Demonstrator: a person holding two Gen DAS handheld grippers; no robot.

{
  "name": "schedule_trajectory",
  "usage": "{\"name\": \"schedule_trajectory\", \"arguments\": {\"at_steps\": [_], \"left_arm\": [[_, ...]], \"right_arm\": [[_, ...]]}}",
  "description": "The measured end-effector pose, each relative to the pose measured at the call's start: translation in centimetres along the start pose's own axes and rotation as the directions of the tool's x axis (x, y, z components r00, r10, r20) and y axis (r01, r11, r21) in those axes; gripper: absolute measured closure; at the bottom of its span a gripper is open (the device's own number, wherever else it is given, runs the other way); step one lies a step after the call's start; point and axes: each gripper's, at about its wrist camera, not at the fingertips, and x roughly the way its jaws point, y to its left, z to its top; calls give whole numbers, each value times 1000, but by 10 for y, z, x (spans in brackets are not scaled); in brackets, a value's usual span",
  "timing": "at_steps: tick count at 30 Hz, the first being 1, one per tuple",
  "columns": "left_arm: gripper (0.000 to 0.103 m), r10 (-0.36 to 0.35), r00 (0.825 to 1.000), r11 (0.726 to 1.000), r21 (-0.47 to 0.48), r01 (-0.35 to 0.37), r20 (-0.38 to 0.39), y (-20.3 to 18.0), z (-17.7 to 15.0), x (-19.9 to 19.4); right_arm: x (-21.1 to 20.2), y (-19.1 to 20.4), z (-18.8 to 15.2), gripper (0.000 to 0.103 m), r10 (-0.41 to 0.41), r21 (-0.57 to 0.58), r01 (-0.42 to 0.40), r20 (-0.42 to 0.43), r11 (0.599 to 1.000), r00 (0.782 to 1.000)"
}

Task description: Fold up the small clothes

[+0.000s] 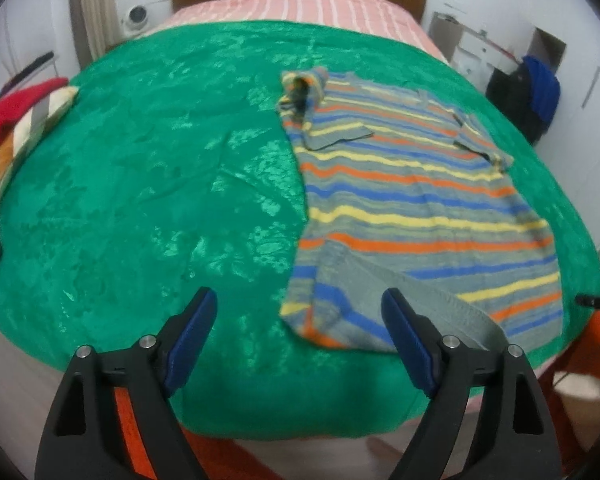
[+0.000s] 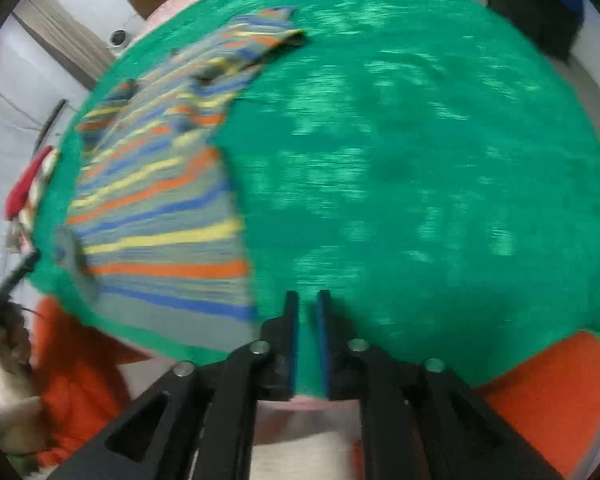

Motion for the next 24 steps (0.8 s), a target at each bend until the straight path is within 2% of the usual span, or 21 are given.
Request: {"name": "schedule_trajectory", "arguments": {"at_steps": [1,2,4,6,8,10,12,13,14,16,18,19,20,21,22,24], "left_arm": [[18,-22,1000,1000,-15,22,0,3,2,2],[18,-47,999,999,-22,47,2,4,4,4],[18,-94,996,995,-13,94,2,4,11,11],[18,-146,989,989,31,146,-5,-2,17,21],[18,-175,984,981,86,176,-19,-13,22,36],[18,-243,967,955,156,254,-81,-24,23,50],[22,-322,923,896,248,368,-209,-38,12,56],[26,-320,908,857,326,399,-269,-46,1,51],[26,-295,905,819,406,405,-308,-52,-11,42],[30,-251,882,743,505,440,-399,-54,-34,22],[30,-196,870,701,556,447,-452,-47,-53,3],[30,-153,884,702,581,412,-442,-40,-58,-6],[28,-125,900,719,587,373,-418,-34,-59,-11],[26,-117,914,763,554,333,-389,-23,-54,-15],[23,-129,921,807,500,314,-368,-14,-46,-15],[17,-179,933,900,331,284,-313,5,-31,-13]], "right_arm": [[1,-3,-2,72,38,22,-38,7,999,999],[0,-6,-4,66,85,38,-85,11,996,996],[-5,-10,-11,47,206,36,-207,15,978,978],[-1,6,-14,42,256,-24,-256,-11,966,967],[14,20,-16,42,238,-85,-240,-33,967,971],[30,25,-15,42,234,-79,-239,-68,968,970],[33,23,-19,41,248,-75,-254,-74,964,966],[32,25,-20,41,247,-83,-253,-76,964,966],[34,27,-16,41,248,-90,-254,-79,963,966],[28,24,-19,41,244,-89,-251,-83,964,966],[22,19,-18,41,227,-88,-234,-87,968,970],[20,17,-19,41,216,-91,-223,-86,971,973],[19,15,-19,41,206,-93,-214,-86,973,975],[18,13,-18,41,203,-91,-210,-85,973,975],[16,9,-18,41,208,-88,-215,-83,973,975],[15,6,-15,41,231,-79,-237,-70,968,970]]}}
